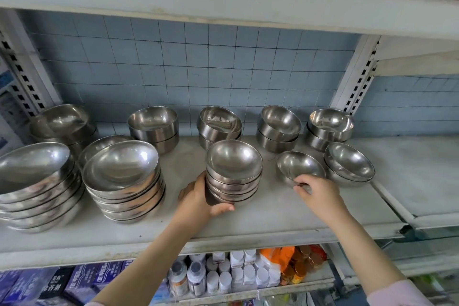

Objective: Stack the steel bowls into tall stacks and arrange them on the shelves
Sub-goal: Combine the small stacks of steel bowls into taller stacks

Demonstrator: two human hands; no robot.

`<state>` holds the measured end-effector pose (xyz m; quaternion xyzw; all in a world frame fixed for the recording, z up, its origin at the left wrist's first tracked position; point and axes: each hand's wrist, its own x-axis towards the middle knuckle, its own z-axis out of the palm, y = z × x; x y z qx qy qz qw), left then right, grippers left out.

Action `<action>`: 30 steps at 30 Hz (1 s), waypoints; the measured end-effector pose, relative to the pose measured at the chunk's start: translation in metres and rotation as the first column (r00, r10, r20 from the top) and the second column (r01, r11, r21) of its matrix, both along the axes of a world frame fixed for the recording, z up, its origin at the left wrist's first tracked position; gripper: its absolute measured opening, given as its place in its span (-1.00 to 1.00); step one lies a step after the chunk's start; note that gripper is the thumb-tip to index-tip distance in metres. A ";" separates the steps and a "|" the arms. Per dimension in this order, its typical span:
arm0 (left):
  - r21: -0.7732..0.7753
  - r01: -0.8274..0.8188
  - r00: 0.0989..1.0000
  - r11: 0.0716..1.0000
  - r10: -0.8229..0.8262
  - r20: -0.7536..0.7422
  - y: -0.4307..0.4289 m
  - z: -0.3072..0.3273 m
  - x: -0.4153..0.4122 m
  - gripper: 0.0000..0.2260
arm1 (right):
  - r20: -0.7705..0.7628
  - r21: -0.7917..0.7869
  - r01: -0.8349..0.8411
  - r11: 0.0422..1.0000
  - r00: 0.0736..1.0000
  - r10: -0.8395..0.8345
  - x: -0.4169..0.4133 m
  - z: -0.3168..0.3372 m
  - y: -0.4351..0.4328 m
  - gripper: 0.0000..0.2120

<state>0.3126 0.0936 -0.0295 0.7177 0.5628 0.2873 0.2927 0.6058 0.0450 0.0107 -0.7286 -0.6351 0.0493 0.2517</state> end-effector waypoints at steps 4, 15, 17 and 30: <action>0.021 -0.005 1.000 1.000 0.005 0.015 -0.001 0.001 0.001 0.01 | -0.159 0.175 0.008 0.985 0.987 0.020 -0.012 0.020 -0.008 -0.84; 0.021 0.025 0.998 0.999 -0.026 0.053 0.000 0.000 -0.002 -0.02 | 0.099 0.425 -0.417 0.803 0.904 0.416 -0.109 0.063 -0.009 -0.85; 0.033 0.038 0.997 0.999 -0.040 0.062 0.000 -0.001 -0.003 -0.01 | 0.093 0.408 -0.410 0.816 0.907 0.410 -0.112 0.054 -0.008 -0.82; 0.048 0.161 0.954 0.986 -0.168 0.248 0.000 -0.004 -0.011 -0.11 | -0.591 0.043 -0.220 0.975 0.781 0.202 -0.099 0.030 -0.007 -0.08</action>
